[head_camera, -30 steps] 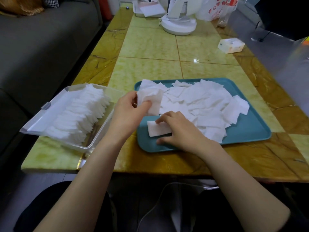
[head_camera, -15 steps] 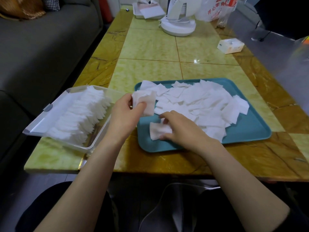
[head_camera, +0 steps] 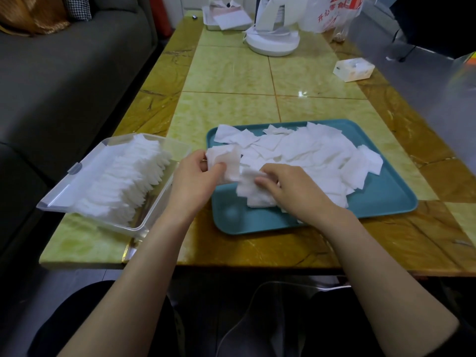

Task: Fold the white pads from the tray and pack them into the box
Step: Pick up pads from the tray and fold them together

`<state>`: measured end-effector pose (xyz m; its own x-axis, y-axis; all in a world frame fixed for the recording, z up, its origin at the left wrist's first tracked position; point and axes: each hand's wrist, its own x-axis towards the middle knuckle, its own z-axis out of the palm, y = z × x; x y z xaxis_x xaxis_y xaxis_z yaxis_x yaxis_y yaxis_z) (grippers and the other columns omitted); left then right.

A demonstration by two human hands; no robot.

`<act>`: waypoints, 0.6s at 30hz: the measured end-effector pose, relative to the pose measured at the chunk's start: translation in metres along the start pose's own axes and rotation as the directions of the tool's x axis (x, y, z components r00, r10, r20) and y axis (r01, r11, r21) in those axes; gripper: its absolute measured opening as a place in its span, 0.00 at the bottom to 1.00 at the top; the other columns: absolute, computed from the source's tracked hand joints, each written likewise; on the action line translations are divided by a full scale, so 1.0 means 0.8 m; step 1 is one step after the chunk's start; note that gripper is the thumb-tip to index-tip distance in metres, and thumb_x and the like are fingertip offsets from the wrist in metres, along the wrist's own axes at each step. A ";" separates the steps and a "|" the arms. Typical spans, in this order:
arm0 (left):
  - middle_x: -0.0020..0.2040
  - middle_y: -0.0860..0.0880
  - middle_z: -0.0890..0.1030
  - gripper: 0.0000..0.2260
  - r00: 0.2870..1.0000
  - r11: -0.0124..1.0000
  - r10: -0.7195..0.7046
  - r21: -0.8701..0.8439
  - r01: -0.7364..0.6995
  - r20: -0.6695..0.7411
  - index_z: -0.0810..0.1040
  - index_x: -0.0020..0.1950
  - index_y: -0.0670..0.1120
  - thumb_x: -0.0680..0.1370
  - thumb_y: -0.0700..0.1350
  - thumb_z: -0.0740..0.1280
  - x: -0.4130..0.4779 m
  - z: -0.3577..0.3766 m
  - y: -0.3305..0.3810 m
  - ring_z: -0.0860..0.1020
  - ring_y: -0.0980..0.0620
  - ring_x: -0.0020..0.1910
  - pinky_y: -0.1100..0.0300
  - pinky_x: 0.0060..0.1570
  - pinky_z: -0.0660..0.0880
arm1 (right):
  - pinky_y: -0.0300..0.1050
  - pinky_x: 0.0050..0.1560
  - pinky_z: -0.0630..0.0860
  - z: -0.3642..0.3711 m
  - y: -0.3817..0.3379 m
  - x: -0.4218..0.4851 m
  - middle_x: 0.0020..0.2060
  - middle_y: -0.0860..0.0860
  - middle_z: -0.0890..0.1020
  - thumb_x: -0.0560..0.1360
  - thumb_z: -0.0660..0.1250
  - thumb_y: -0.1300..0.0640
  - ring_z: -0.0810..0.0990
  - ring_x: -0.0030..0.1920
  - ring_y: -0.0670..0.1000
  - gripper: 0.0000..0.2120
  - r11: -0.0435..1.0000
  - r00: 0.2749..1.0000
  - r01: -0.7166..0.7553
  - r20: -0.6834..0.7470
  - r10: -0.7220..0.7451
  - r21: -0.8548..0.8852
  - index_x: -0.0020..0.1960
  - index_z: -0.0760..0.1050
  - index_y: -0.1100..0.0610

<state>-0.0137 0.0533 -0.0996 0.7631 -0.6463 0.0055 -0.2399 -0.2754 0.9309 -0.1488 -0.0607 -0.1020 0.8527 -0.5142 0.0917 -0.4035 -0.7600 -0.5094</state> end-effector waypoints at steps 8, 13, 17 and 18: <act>0.43 0.51 0.85 0.08 0.994 1.000 0.025 0.009 -0.026 0.104 0.80 0.52 0.48 0.75 0.47 0.68 -0.010 0.011 0.007 0.83 0.54 0.44 0.48 0.51 0.79 | 0.35 0.33 0.76 -0.001 -0.029 -0.001 0.41 0.51 0.83 0.81 0.57 0.56 0.83 0.36 0.46 0.09 0.543 0.971 -0.207 0.103 0.215 0.814 0.56 0.72 0.58; 0.39 0.46 0.85 0.07 0.985 0.998 0.064 0.008 -0.066 0.159 0.79 0.50 0.44 0.74 0.45 0.67 -0.014 0.016 0.009 0.82 0.43 0.44 0.43 0.49 0.76 | 0.39 0.29 0.79 0.008 -0.028 -0.001 0.43 0.52 0.82 0.81 0.57 0.53 0.83 0.32 0.47 0.10 0.634 0.939 -0.298 0.101 0.328 0.713 0.56 0.72 0.58; 0.44 0.37 0.83 0.14 0.976 0.995 0.090 0.012 -0.094 0.200 0.79 0.50 0.43 0.76 0.52 0.65 -0.018 0.016 0.009 0.80 0.38 0.43 0.43 0.45 0.75 | 0.47 0.33 0.80 0.016 -0.020 -0.005 0.39 0.49 0.83 0.80 0.57 0.51 0.83 0.32 0.46 0.08 0.864 0.962 -0.204 -0.068 0.263 0.461 0.51 0.71 0.54; 0.45 0.36 0.82 0.18 0.975 0.995 0.090 0.013 -0.095 0.202 0.80 0.51 0.42 0.74 0.55 0.63 -0.020 0.016 0.011 0.80 0.37 0.45 0.42 0.47 0.75 | 0.51 0.37 0.80 0.018 -0.018 -0.005 0.39 0.49 0.83 0.80 0.57 0.50 0.83 0.34 0.47 0.08 0.898 0.967 -0.176 -0.101 0.235 0.403 0.50 0.71 0.53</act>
<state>-0.0356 0.0523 -0.0959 0.6014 -0.7988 0.0158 -0.3188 -0.2218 0.9215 -0.1419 -0.0417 -0.1071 0.6963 -0.7156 0.0553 -0.3787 -0.4317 -0.8187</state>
